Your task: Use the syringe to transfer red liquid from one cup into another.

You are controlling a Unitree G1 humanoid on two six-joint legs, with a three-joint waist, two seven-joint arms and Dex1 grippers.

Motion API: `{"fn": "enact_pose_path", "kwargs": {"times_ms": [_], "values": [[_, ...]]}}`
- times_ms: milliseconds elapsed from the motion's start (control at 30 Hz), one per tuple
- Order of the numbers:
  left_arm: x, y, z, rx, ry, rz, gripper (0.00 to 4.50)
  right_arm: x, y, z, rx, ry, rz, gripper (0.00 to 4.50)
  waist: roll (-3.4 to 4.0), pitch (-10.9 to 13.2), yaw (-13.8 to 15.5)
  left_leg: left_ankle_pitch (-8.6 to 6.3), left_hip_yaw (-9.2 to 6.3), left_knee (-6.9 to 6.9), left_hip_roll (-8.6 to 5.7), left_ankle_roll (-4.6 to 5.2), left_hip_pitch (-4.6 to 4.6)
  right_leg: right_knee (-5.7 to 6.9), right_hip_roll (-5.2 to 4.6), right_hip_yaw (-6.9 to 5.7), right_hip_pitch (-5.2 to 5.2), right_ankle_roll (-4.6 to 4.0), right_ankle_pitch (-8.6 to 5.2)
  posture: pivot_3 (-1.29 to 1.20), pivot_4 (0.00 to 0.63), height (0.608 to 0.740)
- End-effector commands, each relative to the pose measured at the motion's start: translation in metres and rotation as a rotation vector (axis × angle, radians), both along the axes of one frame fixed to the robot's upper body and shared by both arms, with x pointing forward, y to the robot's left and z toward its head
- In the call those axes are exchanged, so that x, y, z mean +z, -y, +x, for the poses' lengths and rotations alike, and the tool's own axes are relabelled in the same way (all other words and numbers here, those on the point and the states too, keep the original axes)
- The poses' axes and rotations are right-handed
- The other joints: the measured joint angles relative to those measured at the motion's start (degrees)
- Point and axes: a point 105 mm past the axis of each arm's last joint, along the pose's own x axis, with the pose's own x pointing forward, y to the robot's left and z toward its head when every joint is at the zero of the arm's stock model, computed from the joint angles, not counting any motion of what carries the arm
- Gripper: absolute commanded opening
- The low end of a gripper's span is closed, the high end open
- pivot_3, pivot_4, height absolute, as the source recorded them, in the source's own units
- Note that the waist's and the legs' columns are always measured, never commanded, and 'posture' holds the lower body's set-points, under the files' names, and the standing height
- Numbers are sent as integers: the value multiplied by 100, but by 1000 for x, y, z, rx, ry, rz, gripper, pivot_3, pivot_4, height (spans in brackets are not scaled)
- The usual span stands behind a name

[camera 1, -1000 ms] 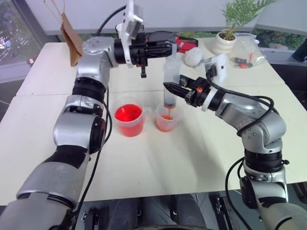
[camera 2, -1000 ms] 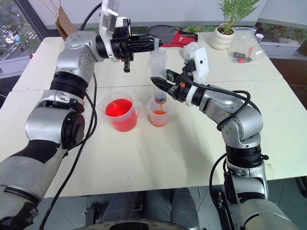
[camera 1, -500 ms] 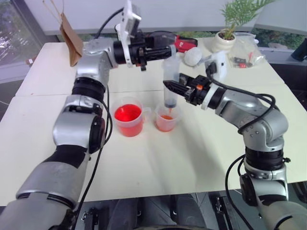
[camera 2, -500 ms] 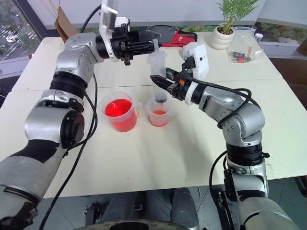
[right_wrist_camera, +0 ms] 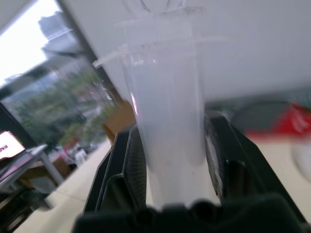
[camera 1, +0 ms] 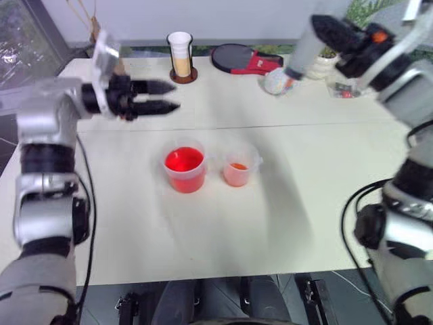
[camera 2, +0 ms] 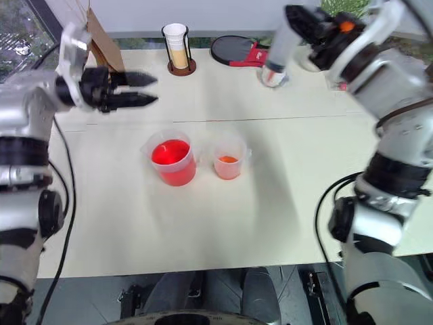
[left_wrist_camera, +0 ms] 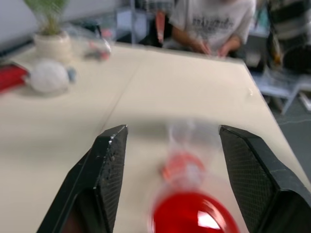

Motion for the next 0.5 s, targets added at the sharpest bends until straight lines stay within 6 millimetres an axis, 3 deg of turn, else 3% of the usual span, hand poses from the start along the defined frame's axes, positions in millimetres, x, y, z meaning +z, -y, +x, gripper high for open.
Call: {"fn": "enact_pose_path", "kwargs": {"times_ms": [33, 200, 500], "values": [[-6, 21, -38, -95, 83, 111, 3048, -50, 21, -4, 30, -441, 24, 1338, -1, -1, -11, 0, -4, -3, -2, 0, 0, -1, -3, 1, 3, -2, -1, 0, 150, 740], [-37, 36, -38, -28, 159, 174, 3048, -100, 23, 0, 10, -727, -10, 1338, 16, 0, -71, -5, 12, -2, 1, 9, 11, -11, -9, 1, -1, -1, -1, 0, 150, 740], [-39, 49, -54, -33, 149, 128, 3048, -149, 21, 15, -32, -885, -137, 1338, 18, 1, -48, 0, 16, 0, 5, 2, 9, -1, 5, 0, -8, 2, 0, 0, 150, 740]]}}
